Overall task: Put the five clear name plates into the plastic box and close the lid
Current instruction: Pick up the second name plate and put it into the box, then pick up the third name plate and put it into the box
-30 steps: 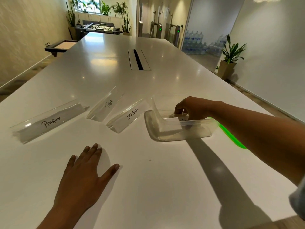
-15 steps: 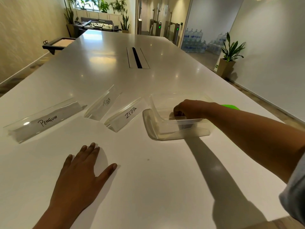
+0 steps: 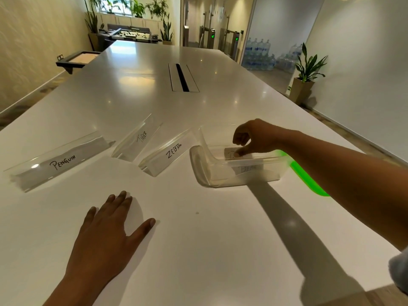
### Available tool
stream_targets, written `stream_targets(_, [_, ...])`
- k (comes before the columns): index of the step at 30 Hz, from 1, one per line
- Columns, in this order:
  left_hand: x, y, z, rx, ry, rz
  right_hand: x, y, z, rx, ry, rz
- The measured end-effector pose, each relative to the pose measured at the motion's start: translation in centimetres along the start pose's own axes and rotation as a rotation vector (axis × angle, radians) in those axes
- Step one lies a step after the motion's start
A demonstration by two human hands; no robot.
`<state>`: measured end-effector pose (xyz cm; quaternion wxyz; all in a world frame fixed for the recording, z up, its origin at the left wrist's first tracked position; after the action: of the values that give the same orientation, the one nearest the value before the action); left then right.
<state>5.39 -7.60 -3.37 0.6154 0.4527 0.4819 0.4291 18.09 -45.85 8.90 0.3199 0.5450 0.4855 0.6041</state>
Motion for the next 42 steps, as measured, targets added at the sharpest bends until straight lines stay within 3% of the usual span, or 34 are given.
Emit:
stream_targets(7, [0.3, -0.4, 0.1, -0.008, -0.001, -0.001, 6.9, 0.4, -5.4, -0.544, 0.147, 0.333])
stream_targets(11, [0.5, -0.6, 0.2, -0.011, -0.006, -0.007, 10.1, -4.2, -9.9, -0.720, 0.213, 0.537])
stream_targets(14, [0.4, -0.5, 0.0, -0.020, -0.006, -0.011, 11.1, -9.5, -11.7, -0.665, 0.154, 0.546])
stream_targets(18, [0.3, -0.4, 0.0, -0.016, -0.003, -0.015, 10.9, -14.9, -12.3, -0.472, 0.023, 0.345])
stream_targets(22, [0.4, -0.5, -0.1, -0.025, -0.002, -0.031, 10.6, -16.8, -11.8, -0.313, 0.062, 0.213])
stream_targets(30, [1.0, -0.2, 0.2, -0.030, -0.046, -0.067, 10.6, -17.0, -11.8, -0.262, 0.072, 0.093])
stream_targets(34, [2.4, 1.5, 1.5, -0.164, -0.088, -0.074, 10.3, -16.8, -11.7, -0.236, 0.071, 0.039])
stream_targets(42, [9.0, 6.3, 7.7, -0.465, 0.147, -0.119, 9.7, -16.9, -9.6, -0.116, 0.057, -0.073])
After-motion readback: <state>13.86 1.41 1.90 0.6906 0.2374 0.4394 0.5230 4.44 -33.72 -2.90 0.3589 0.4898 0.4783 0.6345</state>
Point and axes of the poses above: each hand's wrist, its own z-axis towards the middle knuckle, its own y-axis out of the back of the hand, x = y × z, the point moved 1 cm from there along z, towards the middle knuckle, and after that the axes turned 8 degrees about z, right-handed, at the moved point
